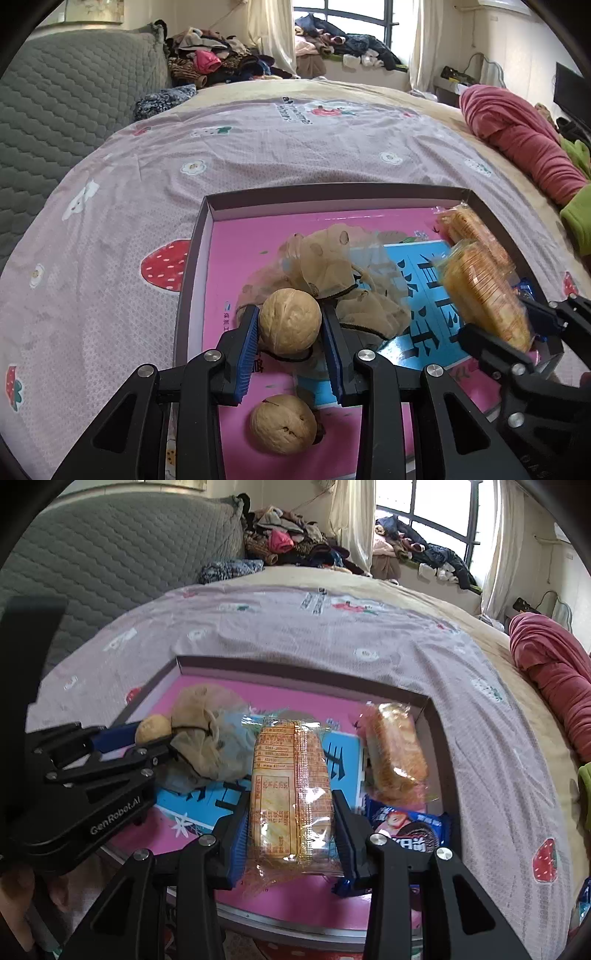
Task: Organize objects
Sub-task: 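Lift the walnut and wrapped cake and carry both over the tray, then open the left tool to drop the walnut while the right tool releases the cake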
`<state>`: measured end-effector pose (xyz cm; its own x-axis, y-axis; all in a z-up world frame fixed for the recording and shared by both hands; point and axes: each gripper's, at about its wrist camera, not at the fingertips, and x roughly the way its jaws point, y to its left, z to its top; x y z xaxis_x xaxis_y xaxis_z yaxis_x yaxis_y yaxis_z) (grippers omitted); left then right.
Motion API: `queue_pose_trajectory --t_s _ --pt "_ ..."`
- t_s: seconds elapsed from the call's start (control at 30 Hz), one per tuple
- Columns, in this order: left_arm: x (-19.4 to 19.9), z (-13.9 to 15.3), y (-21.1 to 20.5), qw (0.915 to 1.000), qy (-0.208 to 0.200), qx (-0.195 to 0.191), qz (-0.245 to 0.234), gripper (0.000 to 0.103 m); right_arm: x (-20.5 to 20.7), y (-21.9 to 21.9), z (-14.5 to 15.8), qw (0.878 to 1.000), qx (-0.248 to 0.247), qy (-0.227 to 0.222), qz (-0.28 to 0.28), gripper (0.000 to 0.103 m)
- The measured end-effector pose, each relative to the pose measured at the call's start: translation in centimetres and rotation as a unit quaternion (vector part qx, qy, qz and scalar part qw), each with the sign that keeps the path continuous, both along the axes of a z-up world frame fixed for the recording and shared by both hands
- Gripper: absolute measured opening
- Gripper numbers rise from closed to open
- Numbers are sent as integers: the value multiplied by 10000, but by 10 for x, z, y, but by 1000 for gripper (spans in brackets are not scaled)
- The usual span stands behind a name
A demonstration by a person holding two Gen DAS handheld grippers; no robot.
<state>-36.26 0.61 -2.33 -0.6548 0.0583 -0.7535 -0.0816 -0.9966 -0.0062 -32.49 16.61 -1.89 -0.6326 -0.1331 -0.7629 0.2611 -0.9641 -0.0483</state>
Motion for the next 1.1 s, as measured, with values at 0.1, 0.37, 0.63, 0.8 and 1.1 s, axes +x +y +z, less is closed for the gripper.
queue_pose_trajectory --t_s 0.1,0.37,0.63,0.8,1.1 --pt "-1 -1 -1 10000 -20 11 -12 34 -2 -5 -8 9999 76 -94 53 41" --pt "-2 -5 1 9999 -91 -40 -23 34 -3 -8 -19 9994 151 -289 98 41" --pt "-3 -7 0 9999 -136 -100 -1 38 -5 -9 -24 9992 162 -360 76 41" --pt "-3 -6 -5 9998 -139 -90 70 55 -4 -10 -23 9991 209 -370 75 43" --pt "-3 -3 -11 9998 -196 -4 106 68 -4 -7 -17 9993 164 -319 65 51"
